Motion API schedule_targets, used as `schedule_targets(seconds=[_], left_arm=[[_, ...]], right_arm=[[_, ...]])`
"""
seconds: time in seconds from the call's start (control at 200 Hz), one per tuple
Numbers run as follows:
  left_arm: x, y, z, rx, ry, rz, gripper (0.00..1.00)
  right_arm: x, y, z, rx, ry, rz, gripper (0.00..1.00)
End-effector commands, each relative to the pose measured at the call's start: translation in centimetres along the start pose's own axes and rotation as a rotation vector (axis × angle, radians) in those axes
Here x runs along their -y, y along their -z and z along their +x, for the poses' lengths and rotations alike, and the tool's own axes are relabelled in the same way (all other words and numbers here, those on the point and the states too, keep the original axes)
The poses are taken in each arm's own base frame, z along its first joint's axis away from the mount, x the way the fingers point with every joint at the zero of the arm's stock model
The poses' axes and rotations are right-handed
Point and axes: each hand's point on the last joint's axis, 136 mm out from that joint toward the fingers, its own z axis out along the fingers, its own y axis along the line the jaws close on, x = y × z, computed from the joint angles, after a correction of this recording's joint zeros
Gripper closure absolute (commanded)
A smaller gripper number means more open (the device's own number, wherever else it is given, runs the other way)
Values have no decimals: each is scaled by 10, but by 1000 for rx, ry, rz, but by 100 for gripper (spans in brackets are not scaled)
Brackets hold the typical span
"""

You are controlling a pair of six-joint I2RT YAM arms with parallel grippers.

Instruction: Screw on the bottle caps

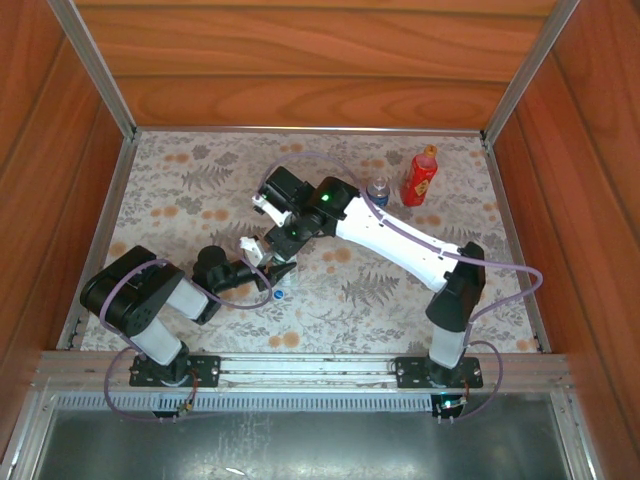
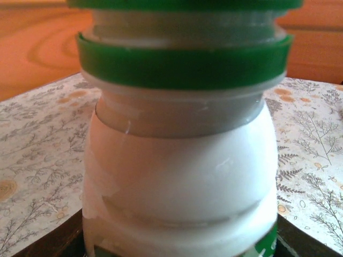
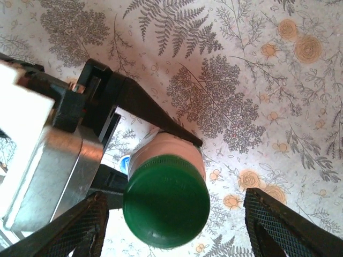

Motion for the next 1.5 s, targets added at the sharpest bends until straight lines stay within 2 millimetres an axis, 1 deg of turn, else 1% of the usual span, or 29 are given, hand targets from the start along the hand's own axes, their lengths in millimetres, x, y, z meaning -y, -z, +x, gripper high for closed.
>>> schedule_targets(seconds=[0.0,0.105,0.165,0.205,0.215,0.23,0.37,0.575,0.779,0.789,0.799,0.874,1.054,1.264,1.334,1.499], left_arm=[[6,-2,13,-43,26,31,43],[7,-2,13,-43,26,33,43],[6,-2,13,-43,26,31,43],[6,-2,13,-43,27,32,43],[7,-2,13,-43,27,33,43],[7,-2,13,-44,28,34,43],[7,-2,12,-42,27,35,43],[7,-2,13,-43,27,34,43],[6,-3,13,-45,29,34,43],[7,-3,13,-46,30,35,43],[7,-3,13,-45,29,35,43],[7,-3,14,-46,29,35,43],[7,-3,14,-47,30,35,43],[7,-2,13,-46,28,35,43],[7,-2,13,-45,28,34,43],[7,-3,13,-46,28,36,43]], right_arm=[[-2,25,-8,91,-20,-9,27],[0,29,-12,140,-50,-28,28],[3,31,-13,169,-87,-52,31],[4,23,-12,170,-110,-79,34],[4,32,-13,193,-116,-87,35],[5,33,-14,204,-128,-101,37],[8,23,-9,191,-203,-191,46],[8,12,-3,148,-224,-228,47],[7,12,-1,136,-225,-236,53],[7,2,1,111,-228,-236,53],[7,-1,2,103,-229,-235,53],[6,-4,3,90,-226,-240,53],[6,-10,2,76,-227,-238,58],[9,-8,1,74,-223,-219,59],[11,-6,2,77,-223,-210,63],[9,-4,5,75,-228,-218,67]])
